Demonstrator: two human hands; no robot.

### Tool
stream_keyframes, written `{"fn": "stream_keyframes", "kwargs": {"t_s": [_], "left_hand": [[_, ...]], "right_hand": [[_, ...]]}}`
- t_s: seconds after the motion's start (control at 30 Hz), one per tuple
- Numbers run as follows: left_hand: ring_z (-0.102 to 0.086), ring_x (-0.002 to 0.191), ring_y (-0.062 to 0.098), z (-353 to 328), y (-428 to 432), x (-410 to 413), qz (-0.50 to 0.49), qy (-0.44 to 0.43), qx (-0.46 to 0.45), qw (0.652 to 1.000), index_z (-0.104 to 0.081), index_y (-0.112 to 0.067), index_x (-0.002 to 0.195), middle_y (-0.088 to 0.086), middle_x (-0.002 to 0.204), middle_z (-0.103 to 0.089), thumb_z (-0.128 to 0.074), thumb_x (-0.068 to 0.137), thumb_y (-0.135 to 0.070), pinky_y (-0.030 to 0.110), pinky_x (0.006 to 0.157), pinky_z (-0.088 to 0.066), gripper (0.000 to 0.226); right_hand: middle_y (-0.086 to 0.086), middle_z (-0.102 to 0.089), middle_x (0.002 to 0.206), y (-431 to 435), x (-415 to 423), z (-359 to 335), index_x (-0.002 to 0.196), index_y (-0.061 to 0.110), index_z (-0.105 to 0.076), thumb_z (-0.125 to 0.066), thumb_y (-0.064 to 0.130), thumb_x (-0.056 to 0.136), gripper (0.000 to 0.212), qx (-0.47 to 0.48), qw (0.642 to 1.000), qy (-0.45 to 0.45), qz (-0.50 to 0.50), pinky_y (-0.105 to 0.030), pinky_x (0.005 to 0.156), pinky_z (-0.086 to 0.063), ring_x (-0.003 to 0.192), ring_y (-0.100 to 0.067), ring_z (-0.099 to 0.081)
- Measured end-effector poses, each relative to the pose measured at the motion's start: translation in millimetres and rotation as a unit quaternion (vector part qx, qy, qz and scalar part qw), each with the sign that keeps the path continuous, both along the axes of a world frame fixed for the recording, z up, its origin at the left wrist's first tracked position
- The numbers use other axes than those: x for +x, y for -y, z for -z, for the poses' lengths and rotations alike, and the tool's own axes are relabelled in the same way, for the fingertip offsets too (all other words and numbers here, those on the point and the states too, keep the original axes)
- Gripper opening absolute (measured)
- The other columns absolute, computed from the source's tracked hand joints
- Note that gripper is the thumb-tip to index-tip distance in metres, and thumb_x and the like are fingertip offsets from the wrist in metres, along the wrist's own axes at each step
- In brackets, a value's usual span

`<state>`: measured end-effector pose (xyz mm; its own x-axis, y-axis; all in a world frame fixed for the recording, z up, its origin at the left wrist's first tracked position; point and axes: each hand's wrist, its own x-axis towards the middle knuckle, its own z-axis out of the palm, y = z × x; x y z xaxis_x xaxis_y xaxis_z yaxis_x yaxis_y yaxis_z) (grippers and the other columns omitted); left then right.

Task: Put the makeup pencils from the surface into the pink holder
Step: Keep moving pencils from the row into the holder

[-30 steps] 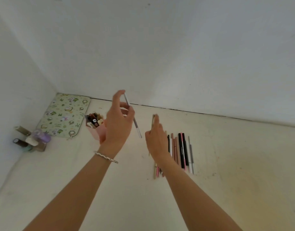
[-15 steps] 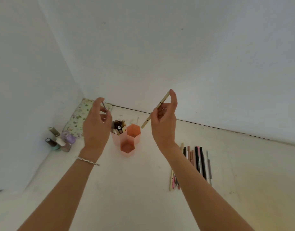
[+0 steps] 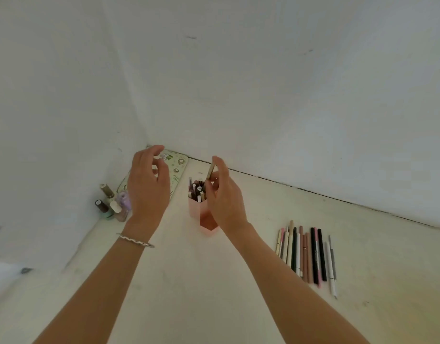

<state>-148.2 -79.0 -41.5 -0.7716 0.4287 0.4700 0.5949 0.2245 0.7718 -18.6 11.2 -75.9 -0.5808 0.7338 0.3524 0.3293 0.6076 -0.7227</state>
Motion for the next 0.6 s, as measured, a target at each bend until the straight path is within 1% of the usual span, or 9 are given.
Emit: {"fn": "stream_keyframes", "kwargs": {"t_s": [0.07, 0.1, 0.13, 0.2, 0.3, 0.4, 0.47, 0.53, 0.6], "left_hand": [[-0.056, 0.089, 0.006, 0.4, -1.4, 6.0, 0.006, 0.013, 0.002, 1.0, -0.062, -0.015, 0.121, -0.001, 0.115, -0.059, -0.045, 0.097, -0.01, 0.024, 0.076, -0.051, 0.03], [-0.056, 0.089, 0.005, -0.3, -3.2, 11.0, 0.01, 0.019, 0.004, 1.0, -0.062, -0.016, 0.121, -0.004, 0.114, -0.059, -0.045, 0.097, -0.01, 0.022, 0.075, -0.05, 0.03], [-0.056, 0.089, 0.004, -1.7, -5.8, 18.2, 0.017, 0.021, 0.007, 1.0, -0.062, -0.016, 0.12, -0.006, 0.113, -0.058, -0.045, 0.097, -0.01, 0.019, 0.075, -0.049, 0.029], [-0.055, 0.087, 0.003, -5.1, -14.3, 38.2, 0.039, 0.004, 0.016, 0.999, -0.062, -0.013, 0.116, -0.006, 0.109, -0.059, -0.047, 0.095, -0.008, 0.011, 0.073, -0.045, 0.027], [-0.055, 0.078, 0.002, -1.2, -34.1, 87.0, 0.117, -0.006, -0.014, 0.993, -0.061, -0.015, 0.106, -0.009, 0.1, -0.059, -0.051, 0.091, -0.009, 0.01, 0.068, -0.047, 0.019], [-0.059, 0.074, 0.003, 20.6, -59.3, 141.9, 0.192, 0.054, -0.154, 0.968, -0.059, -0.02, 0.104, -0.01, 0.093, -0.062, -0.056, 0.09, -0.012, 0.015, 0.065, -0.048, 0.016], [-0.063, 0.08, 0.01, 43.9, -71.7, 177.9, 0.233, 0.096, -0.269, 0.93, -0.06, -0.017, 0.109, -0.003, 0.095, -0.067, -0.056, 0.091, -0.012, 0.024, 0.071, -0.052, 0.019], [-0.065, 0.086, 0.017, 64.2, -76.3, 205.9, 0.251, 0.137, -0.354, 0.89, -0.059, -0.014, 0.115, 0.002, 0.099, -0.069, -0.053, 0.092, -0.012, 0.031, 0.078, -0.054, 0.024], [-0.065, 0.094, 0.023, 82.0, -78.0, 227.8, 0.257, 0.156, -0.414, 0.859, -0.057, -0.011, 0.116, 0.006, 0.105, -0.067, -0.05, 0.092, -0.013, 0.036, 0.083, -0.054, 0.025]], "right_hand": [[-0.007, -0.061, 0.103, 4.2, 4.3, 6.6, 0.126, 0.015, -0.057, -0.056, 0.007, 0.094, 0.032, 0.073, 0.997, 0.015, -0.013, -0.042, 0.071, -0.055, 0.085, -0.023, -0.06], [-0.011, -0.06, 0.106, 5.0, 7.7, 9.4, 0.119, 0.009, -0.064, -0.057, 0.004, 0.092, 0.028, 0.104, 0.994, 0.008, -0.016, -0.04, 0.072, -0.054, 0.088, -0.025, -0.06], [-0.012, -0.059, 0.109, 4.5, 12.5, 10.4, 0.118, 0.006, -0.066, -0.057, 0.002, 0.091, 0.029, 0.115, 0.993, -0.007, -0.009, -0.036, 0.073, -0.054, 0.088, -0.025, -0.059], [-0.01, -0.056, 0.114, -2.8, 23.4, 6.3, 0.124, 0.006, -0.061, -0.05, -0.002, 0.088, 0.039, 0.095, 0.993, -0.055, 0.038, -0.026, 0.078, -0.05, 0.092, -0.02, -0.058], [-0.004, -0.057, 0.113, -24.1, 50.9, -3.3, 0.126, 0.01, -0.057, -0.043, -0.003, 0.086, 0.044, 0.056, 0.985, -0.096, 0.128, -0.02, 0.073, -0.048, 0.096, -0.01, -0.058], [-0.002, -0.058, 0.108, -43.2, 91.9, -6.4, 0.124, 0.013, -0.056, -0.046, -0.007, 0.087, 0.043, 0.026, 0.981, -0.079, 0.178, -0.018, 0.064, -0.044, 0.078, -0.002, -0.053], [0.002, -0.058, 0.105, -51.6, 124.2, -4.1, 0.122, 0.013, -0.058, -0.047, -0.007, 0.087, 0.041, 0.005, 0.977, -0.059, 0.207, -0.017, 0.06, -0.04, 0.065, 0.0, -0.047], [0.004, -0.058, 0.103, -55.4, 152.2, -0.7, 0.119, 0.013, -0.061, -0.048, -0.007, 0.087, 0.04, -0.014, 0.971, -0.046, 0.233, -0.014, 0.058, -0.037, 0.06, -0.001, -0.047], [0.004, -0.059, 0.102, -56.2, 177.0, 2.8, 0.117, 0.014, -0.062, -0.048, -0.007, 0.086, 0.04, -0.029, 0.967, -0.039, 0.25, -0.013, 0.057, -0.036, 0.061, -0.001, -0.049]]}}
